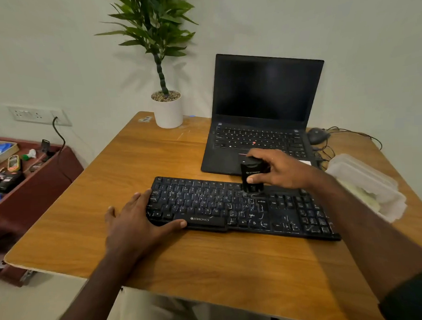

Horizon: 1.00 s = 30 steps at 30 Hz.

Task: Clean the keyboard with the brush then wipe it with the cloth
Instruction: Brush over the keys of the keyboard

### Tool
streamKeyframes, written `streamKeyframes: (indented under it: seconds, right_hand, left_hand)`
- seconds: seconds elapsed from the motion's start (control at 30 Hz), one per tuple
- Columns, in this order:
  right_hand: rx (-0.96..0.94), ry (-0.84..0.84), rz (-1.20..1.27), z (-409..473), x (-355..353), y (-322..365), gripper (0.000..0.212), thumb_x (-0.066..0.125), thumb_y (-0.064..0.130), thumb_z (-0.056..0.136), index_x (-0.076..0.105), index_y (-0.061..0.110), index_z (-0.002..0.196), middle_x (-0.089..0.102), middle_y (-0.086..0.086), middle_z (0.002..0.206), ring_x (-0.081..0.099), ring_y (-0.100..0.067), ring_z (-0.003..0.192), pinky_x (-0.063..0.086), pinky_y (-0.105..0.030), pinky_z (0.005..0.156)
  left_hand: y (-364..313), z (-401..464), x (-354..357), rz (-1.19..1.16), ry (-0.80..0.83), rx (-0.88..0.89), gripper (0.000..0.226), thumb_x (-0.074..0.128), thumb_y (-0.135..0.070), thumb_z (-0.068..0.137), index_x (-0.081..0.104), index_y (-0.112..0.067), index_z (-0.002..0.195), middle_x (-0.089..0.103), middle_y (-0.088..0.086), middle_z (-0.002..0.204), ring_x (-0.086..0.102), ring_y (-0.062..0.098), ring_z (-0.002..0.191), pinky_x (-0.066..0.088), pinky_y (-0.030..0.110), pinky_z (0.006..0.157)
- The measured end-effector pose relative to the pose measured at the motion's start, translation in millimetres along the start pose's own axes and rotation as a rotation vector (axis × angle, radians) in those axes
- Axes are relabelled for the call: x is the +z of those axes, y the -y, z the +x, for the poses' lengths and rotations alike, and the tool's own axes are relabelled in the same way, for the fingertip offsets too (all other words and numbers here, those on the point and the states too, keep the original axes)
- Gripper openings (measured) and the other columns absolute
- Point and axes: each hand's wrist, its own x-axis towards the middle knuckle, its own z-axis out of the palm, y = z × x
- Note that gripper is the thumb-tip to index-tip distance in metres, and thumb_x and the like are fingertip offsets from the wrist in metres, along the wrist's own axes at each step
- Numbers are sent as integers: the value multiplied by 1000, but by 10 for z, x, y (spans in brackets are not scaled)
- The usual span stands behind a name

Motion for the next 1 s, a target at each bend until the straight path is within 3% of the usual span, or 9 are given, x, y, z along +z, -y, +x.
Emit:
streamKeyframes:
  seconds: [0.17, 0.3, 0.5, 0.6, 0.7, 0.87, 1.0]
  right_hand:
    - [103, 28, -93, -99, -284, -76, 31, 73, 23, 91, 58, 26, 118, 63, 9, 109, 61, -1, 99, 49, -22, 81]
    - [45, -84, -16, -132, -146, -102, 29, 75, 23, 89, 58, 21, 113, 65, 4, 106, 63, -7, 98, 54, -28, 83]
    - [97, -48, -45, -171, -208, -151, 33, 74, 23, 90, 56, 26, 117, 63, 7, 109, 62, -7, 103, 53, -25, 82]
    - [105, -82, -102, -155, -211, -157, 33, 74, 24, 90, 55, 26, 117, 62, 9, 109, 61, -6, 102, 55, -31, 88]
    - [23, -62, -84, -126, -58, -123, 31, 77, 26, 88, 58, 23, 113, 65, 7, 104, 64, -10, 98, 57, -35, 83]
    - [53, -67, -20, -202, -163, -165, 30, 76, 24, 88, 59, 22, 113, 65, 6, 106, 63, -3, 98, 51, -24, 79]
    - [68, -129, -46, -259, -254, -228, 28, 75, 25, 89, 58, 27, 111, 65, 7, 106, 63, -5, 100, 50, -23, 80]
  left_hand:
    - [17, 12, 25, 9, -8, -5, 135, 31, -109, 44, 31, -28, 153, 40, 4, 156, 37, 19, 143, 13, 54, 120]
    - [41, 23, 22, 17, 4, -1, 136, 31, -109, 45, 30, -28, 153, 39, 5, 156, 38, 21, 142, 14, 55, 119]
    - [44, 30, 27, 25, 14, -4, 136, 30, -109, 45, 30, -28, 153, 39, 4, 157, 38, 21, 142, 15, 55, 119]
    - [34, 28, 31, 16, 1, -5, 135, 31, -109, 45, 31, -28, 153, 40, 4, 156, 38, 21, 142, 15, 55, 119]
    - [27, 23, 30, 17, 1, -4, 135, 31, -109, 45, 31, -28, 153, 40, 4, 156, 38, 20, 142, 15, 55, 119]
    - [27, 14, 20, 9, 9, 0, 135, 32, -109, 46, 31, -27, 153, 40, 5, 156, 37, 21, 143, 13, 55, 120]
    - [32, 21, 26, 17, 0, -1, 134, 33, -109, 46, 32, -27, 152, 41, 5, 155, 39, 22, 142, 15, 55, 119]
